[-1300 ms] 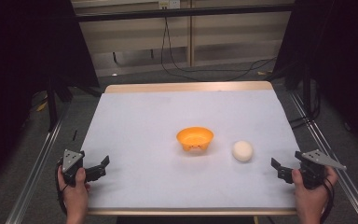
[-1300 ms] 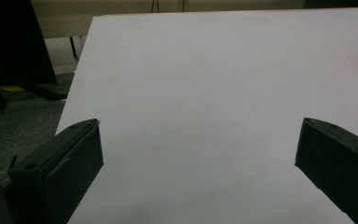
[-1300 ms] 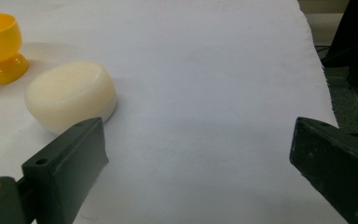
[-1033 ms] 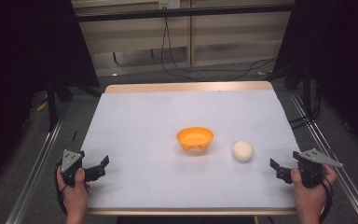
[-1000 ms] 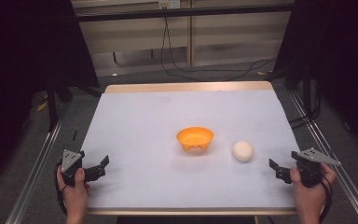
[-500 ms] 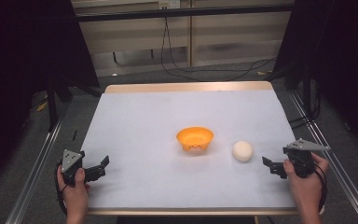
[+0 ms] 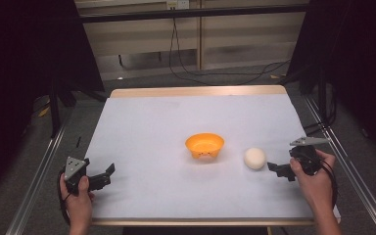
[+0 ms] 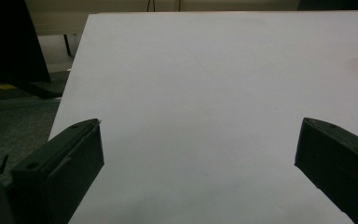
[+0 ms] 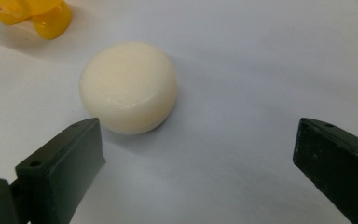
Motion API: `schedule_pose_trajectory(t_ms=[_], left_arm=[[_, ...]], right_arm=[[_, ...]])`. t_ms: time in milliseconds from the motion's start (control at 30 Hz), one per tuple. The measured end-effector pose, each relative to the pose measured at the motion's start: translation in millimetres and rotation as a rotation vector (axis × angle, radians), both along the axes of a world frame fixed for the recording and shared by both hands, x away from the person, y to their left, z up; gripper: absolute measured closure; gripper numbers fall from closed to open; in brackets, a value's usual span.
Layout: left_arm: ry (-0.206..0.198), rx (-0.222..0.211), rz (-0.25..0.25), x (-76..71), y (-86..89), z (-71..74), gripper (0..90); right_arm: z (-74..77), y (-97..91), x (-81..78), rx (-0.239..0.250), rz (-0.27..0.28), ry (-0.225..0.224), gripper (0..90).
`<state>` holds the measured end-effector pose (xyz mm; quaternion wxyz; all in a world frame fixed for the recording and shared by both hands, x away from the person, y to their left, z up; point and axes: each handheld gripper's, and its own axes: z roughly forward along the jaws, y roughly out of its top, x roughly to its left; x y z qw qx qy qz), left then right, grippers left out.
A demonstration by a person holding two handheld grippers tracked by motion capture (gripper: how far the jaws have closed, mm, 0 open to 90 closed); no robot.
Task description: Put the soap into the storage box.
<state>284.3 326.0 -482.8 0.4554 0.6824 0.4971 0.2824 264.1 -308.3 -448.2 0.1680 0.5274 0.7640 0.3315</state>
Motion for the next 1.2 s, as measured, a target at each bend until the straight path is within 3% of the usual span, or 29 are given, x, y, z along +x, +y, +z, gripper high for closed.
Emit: schedule_pose_trajectory(t_ms=[367,1200], left_arm=[[0.003,-0.001,0.001,0.7,-0.7,-0.2,0.9],[0.02,-0.008,-0.014,2.8,0.7,-0.3,1.0]], right_arm=[[4.5,19.5,14.3,0.011,0.06,0.041,4.8],[-11.4,56.1,42.4,-0.037,0.042,0.116,16.5]])
